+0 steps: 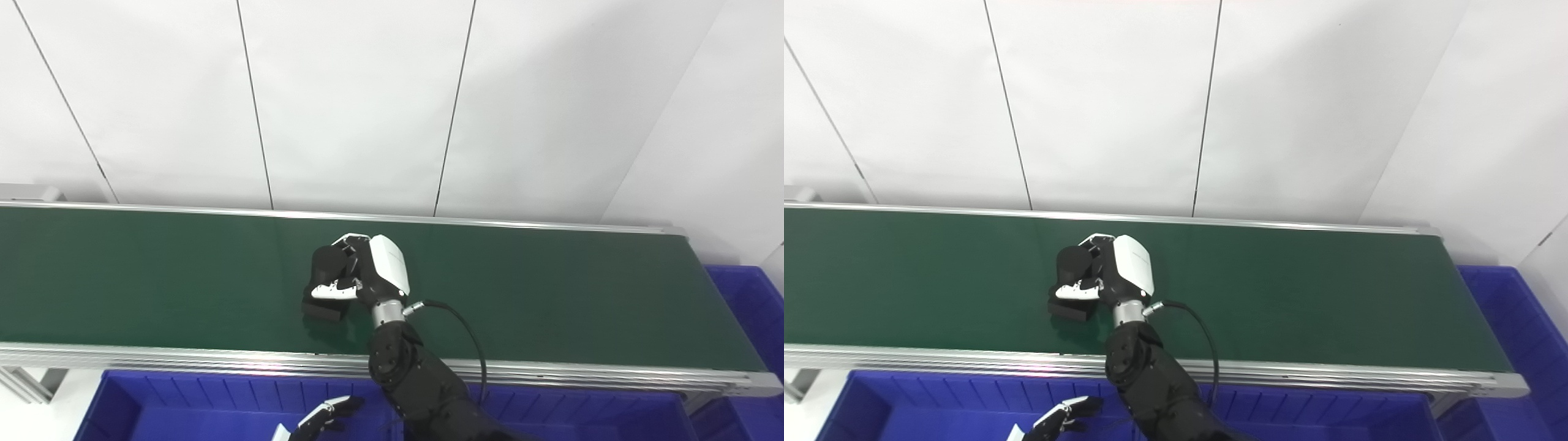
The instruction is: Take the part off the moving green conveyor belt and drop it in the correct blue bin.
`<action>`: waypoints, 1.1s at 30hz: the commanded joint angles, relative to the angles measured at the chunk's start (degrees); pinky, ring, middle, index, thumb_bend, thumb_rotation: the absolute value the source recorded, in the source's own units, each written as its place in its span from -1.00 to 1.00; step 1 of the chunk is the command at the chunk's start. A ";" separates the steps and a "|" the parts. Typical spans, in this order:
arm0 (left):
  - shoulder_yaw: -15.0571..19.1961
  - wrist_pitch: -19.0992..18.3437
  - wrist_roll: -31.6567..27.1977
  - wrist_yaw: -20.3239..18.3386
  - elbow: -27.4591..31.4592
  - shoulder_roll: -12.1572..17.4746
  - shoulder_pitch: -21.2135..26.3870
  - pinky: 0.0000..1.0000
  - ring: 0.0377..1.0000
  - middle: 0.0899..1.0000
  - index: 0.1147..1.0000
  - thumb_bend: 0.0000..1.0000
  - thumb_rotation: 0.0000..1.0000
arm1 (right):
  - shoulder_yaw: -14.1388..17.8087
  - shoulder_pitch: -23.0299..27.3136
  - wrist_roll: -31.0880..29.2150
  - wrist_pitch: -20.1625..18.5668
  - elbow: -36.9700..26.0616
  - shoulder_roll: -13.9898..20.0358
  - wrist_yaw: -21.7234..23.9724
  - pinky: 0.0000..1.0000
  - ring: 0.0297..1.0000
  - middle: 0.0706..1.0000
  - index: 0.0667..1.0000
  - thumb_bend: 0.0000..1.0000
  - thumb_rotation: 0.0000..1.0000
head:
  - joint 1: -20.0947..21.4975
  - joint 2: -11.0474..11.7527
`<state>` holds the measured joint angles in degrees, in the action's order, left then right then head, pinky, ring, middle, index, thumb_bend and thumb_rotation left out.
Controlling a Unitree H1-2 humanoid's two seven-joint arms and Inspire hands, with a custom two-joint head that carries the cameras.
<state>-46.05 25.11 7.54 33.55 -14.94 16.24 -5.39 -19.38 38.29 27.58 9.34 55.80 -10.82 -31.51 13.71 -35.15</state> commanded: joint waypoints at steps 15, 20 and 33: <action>6.87 1.82 -2.41 -6.41 4.72 -2.10 -2.93 0.54 0.61 0.59 0.54 0.36 0.71 | 6.13 -27.21 -2.11 -5.61 -57.79 5.39 11.16 -0.23 -0.11 -0.12 -0.07 0.04 -1.00 | -3.69 -5.94; 9.74 1.82 -3.14 -9.92 6.04 -4.00 -3.93 0.57 0.64 0.63 0.54 0.39 0.67 | 8.02 -35.39 -2.53 -6.73 -67.79 8.01 14.71 -0.23 -0.11 -0.13 -0.05 0.04 -1.00 | -4.90 -7.92; 16.99 1.82 -4.87 -16.42 8.13 -9.39 -5.00 0.55 0.62 0.63 0.57 0.27 0.72 | 11.60 -51.64 -2.65 -1.48 -70.35 13.23 16.68 -0.21 -0.07 -0.10 -0.10 0.04 -1.00 | -5.67 -12.64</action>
<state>-29.69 25.10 2.93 18.24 -8.95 7.71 -10.55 -7.90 -13.22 23.93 3.80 -14.70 2.31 -13.93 8.09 -47.72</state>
